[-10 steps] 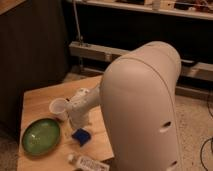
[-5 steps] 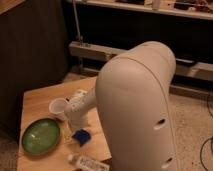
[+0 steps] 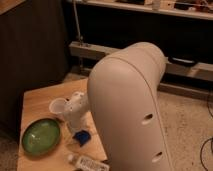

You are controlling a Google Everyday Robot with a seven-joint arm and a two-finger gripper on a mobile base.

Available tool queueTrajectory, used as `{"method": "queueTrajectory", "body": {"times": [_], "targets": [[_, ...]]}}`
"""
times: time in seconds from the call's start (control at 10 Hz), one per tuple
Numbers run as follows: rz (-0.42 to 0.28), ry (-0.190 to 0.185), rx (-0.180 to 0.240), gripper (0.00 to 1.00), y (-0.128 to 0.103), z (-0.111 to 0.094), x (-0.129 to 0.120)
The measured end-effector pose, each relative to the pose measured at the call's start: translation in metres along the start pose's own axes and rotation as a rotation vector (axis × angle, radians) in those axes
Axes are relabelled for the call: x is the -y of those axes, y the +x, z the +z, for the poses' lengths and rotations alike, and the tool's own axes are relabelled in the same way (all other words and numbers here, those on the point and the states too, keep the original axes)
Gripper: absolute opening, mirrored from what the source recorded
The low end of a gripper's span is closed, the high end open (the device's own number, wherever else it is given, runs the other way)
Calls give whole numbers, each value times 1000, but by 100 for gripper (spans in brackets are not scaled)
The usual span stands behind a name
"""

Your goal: Place the white sponge in the ceramic bowl

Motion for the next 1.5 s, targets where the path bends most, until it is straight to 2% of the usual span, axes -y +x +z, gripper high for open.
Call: {"method": "queueTrajectory", "body": {"times": [0.3,0.4,0.8,1.1,1.2,1.3,1.5], "targets": [[6,2,15,79,-2,6,0],[5,4,20,74,-3,7,0],[0,3,49,33,-5,12,-2],[-1,-2,74,5,-9,15,-4],[2,-6,77,0,-9,14,-6],[8,-10,76,0,-8,11,-8],[31,-24,49,0,6,-18,-21]]}}
